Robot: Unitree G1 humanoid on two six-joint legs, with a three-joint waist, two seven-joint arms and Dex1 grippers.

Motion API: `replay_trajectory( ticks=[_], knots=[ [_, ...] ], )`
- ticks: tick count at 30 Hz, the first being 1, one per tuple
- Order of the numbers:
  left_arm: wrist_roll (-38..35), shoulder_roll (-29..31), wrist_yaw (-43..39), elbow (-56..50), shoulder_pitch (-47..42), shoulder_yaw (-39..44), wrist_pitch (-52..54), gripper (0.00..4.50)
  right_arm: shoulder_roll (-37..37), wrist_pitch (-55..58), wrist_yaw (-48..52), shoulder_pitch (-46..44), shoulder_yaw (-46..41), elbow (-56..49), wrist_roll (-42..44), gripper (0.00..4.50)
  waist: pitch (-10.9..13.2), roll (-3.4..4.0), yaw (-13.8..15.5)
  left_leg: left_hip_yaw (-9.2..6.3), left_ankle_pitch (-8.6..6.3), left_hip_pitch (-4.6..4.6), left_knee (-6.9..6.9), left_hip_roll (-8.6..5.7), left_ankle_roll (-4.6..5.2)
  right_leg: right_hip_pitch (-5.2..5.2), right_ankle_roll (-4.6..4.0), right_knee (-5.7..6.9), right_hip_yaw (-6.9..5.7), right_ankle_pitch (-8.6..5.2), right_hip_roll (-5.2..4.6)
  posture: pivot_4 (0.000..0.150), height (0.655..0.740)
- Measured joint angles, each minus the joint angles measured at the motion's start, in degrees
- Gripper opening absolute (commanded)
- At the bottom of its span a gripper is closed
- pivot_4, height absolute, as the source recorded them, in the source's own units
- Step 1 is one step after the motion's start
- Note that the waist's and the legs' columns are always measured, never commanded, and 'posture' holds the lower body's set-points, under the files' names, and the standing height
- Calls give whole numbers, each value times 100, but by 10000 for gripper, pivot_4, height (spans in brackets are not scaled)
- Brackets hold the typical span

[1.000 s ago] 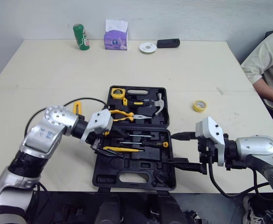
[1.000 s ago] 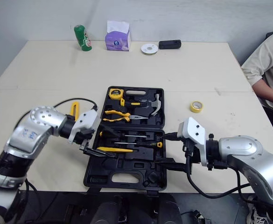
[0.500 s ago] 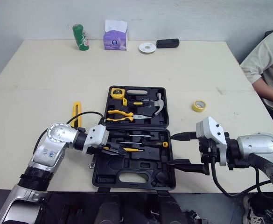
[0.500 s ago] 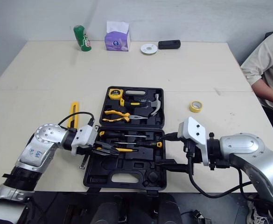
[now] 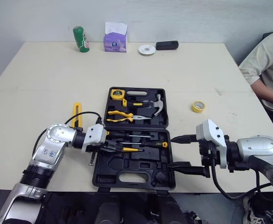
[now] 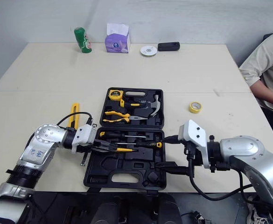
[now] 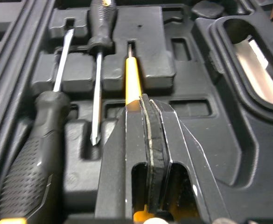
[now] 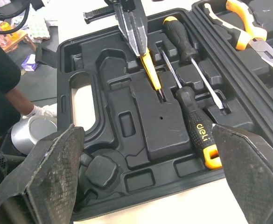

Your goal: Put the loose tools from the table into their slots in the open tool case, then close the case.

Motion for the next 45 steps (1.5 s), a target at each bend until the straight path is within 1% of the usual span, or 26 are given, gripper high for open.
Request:
replay_trajectory(
  ticks=[7, 14, 20, 25, 29, 32, 33, 34, 37, 38, 39, 41, 42, 43, 44, 45],
  knots=[
    [-70, 10, 11, -87, -73, 0, 511, 223, 0, -93, 0, -2, 0, 0, -4, 45000, 0, 0, 2, 0, 0, -1, 0, 0, -2, 0, 0, 1, 0, 0, 0, 1500, 7252],
    [196, 29, 169, -76, -86, -73, 382, 223, 0, -111, 0, 0, 0, 1, -7, 45000, 0, 0, 0, 1, 0, 1, 0, 0, -2, 0, 0, 0, 0, 0, 0, 1500, 7252],
    [292, 44, 191, -64, -85, -119, 204, 223, 1, -116, 0, -1, 0, 3, -12, 45000, -1, 2, 1, 1, -1, 3, 0, 0, -1, 2, 0, 0, 0, 0, -1, 1500, 7252],
    [294, 75, 253, -87, -85, -157, 290, 223, 4, -118, -1, -8, 0, 28, -19, 45000, -3, 3, 2, 0, -1, 6, 0, 0, 0, 4, 0, 0, 1, 0, -2, 1500, 7252],
    [225, 58, 432, -286, -26, -80, 788, 223, 83, -164, -24, -81, 4, 87, -20, 45000, -3, 3, 0, 1, -2, 7, 0, 0, 1, 5, 0, 1, 2, 0, -3, 1500, 7252],
    [-111, 16, 765, -569, 245, 210, 1482, 223, 245, -246, -56, -305, 16, 204, -19, 45000, -3, 3, -29, 1, -3, 6, 0, 5, -1, 3, 0, 2, 2, 0, -2, 1500, 7252],
    [-282, 10, 946, -753, 412, 396, 1814, 6852, 301, -294, -54, -419, 23, 293, -19, 45000, -3, 2, -43, 0, -3, 4, -1, 7, -2, 1, 0, 2, 2, 0, -1, 1500, 7252],
    [-423, 15, 1092, -912, 561, 562, 2097, 10242, 331, -339, -51, -516, 35, 378, -19, 45000, -2, 2, -54, 0, -3, 2, -1, 7, -3, 0, 0, 2, 2, 0, -1, 1500, 7252],
    [-970, 46, 1470, -1516, 954, 1164, 2833, 23818, 492, -417, -21, -789, 85, 580, -9, 45000, -1, 1, -55, -2, -3, 0, -2, 7, -4, 0, -1, 0, 0, 0, -2, 1500, 7252],
    [-1251, 41, 1724, -1904, 1226, 1566, 3135, 29460, 620, -454, 8, -992, 161, 705, 2, 45000, 0, 0, -90, -1, -3, 1, -2, 8, -5, 0, 0, -1, 2, 0, -2, 1500, 7252],
    [-1426, 25, 1945, -2145, 1401, 1858, 3348, 33827, 712, -484, 28, -1138, 211, 807, 4, 45000, 0, 0, -110, -1, -4, 2, -2, 8, -5, 2, 0, -1, 3, 0, -5, 1500, 7252],
    [-1860, -258, 2717, -2831, 1962, 2797, 3813, 43352, 983, -603, 109, -1564, 357, 1156, -26, 45000, 0, 0, -182, 0, -4, 7, -2, 9, -6, 3, 0, -1, 4, 0, -5, 1500, 7252],
    [-2006, -504, 3198, -3150, 2240, 3258, 3974, 44681, 1117, -686, 147, -1785, 474, 1366, -84, 45000, 0, 0, -186, -1, -3, 9, -3, 9, -9, 4, 0, 1, 4, 0, -5, 1500, 7252],
    [-2051, -752, 3655, -3393, 2473, 3609, 4069, 44681, 1265, -767, 187, -1967, 578, 1556, -169, 45000, 0, 0, -178, -2, -2, 8, -3, 10, -10, 4, -1, 2, 2, 0, -4, 1500, 7252],
    [-2058, -890, 3901, -3491, 2590, 3759, 4115, 44681, 1326, -819, 203, -2044, 638, 1650, -215, 45000, 0, 0, -163, -2, -1, 8, -3, 10, -11, 3, -1, 3, 2, 0, -4, 1500, 7252],
    [-2041, -1087, 4351, -3727, 2862, 4038, 4185, 44681, 1464, -885, 258, -2215, 792, 1861, -297, 45000, -1, -2, -149, -5, -1, 6, -3, 9, -11, 3, -1, 4, 1, 0, -3, 1500, 7252]
  ],
)
